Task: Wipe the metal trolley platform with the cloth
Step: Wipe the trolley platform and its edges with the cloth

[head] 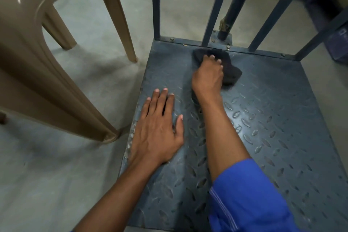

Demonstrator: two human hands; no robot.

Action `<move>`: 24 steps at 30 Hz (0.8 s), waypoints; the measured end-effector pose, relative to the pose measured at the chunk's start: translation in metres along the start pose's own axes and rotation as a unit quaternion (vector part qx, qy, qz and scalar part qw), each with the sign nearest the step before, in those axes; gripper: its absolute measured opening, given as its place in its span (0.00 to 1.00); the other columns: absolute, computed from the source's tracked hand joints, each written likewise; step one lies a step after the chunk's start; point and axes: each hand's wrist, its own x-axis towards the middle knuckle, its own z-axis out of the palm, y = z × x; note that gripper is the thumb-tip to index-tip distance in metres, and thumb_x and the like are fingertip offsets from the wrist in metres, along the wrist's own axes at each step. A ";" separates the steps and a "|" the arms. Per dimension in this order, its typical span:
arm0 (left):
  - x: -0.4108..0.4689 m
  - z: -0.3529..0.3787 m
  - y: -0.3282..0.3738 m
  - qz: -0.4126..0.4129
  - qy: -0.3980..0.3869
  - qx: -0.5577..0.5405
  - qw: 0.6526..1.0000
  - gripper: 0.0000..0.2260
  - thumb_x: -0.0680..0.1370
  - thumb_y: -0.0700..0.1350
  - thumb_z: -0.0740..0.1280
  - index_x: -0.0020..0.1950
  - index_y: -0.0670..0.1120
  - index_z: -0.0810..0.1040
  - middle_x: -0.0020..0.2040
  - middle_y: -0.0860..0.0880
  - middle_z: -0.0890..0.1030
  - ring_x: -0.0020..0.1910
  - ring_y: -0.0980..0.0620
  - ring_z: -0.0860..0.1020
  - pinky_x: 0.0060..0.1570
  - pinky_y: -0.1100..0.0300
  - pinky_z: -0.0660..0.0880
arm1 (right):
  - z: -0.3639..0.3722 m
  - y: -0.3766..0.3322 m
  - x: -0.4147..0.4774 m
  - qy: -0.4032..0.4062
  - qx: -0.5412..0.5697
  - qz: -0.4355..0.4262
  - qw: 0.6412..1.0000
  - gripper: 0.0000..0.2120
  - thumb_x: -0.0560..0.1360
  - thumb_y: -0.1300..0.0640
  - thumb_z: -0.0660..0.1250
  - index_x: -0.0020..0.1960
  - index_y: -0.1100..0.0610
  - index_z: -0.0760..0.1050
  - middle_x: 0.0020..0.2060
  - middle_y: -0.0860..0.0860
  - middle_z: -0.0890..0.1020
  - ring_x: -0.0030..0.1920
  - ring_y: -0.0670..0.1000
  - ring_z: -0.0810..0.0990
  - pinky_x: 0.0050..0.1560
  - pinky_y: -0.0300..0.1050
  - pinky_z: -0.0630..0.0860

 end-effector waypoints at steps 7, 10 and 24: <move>0.002 0.000 -0.005 0.012 -0.008 -0.021 1.000 0.34 0.80 0.56 0.53 0.82 0.40 0.62 0.83 0.39 0.62 0.84 0.41 0.57 0.81 0.43 0.56 | 0.041 -0.078 0.029 -0.051 0.065 -0.097 0.992 0.17 0.78 0.68 0.57 0.62 0.64 0.79 0.61 0.60 0.80 0.63 0.61 0.77 0.62 0.53 0.74; 0.003 -0.001 -0.006 0.019 -0.015 -0.016 1.000 0.35 0.80 0.57 0.57 0.83 0.40 0.61 0.83 0.40 0.61 0.84 0.42 0.56 0.82 0.44 0.55 | 0.044 -0.081 0.021 -0.054 0.047 -0.114 0.991 0.21 0.79 0.67 0.57 0.71 0.62 0.74 0.68 0.60 0.76 0.69 0.60 0.73 0.69 0.53 0.70; -0.001 -0.003 -0.001 -0.001 -0.002 -0.005 1.000 0.29 0.85 0.57 0.53 0.83 0.44 0.61 0.85 0.43 0.58 0.85 0.47 0.52 0.83 0.47 0.52 | -0.006 -0.007 -0.024 -0.052 0.069 -0.045 0.995 0.27 0.79 0.69 0.60 0.78 0.63 0.66 0.75 0.62 0.71 0.76 0.63 0.68 0.77 0.57 0.65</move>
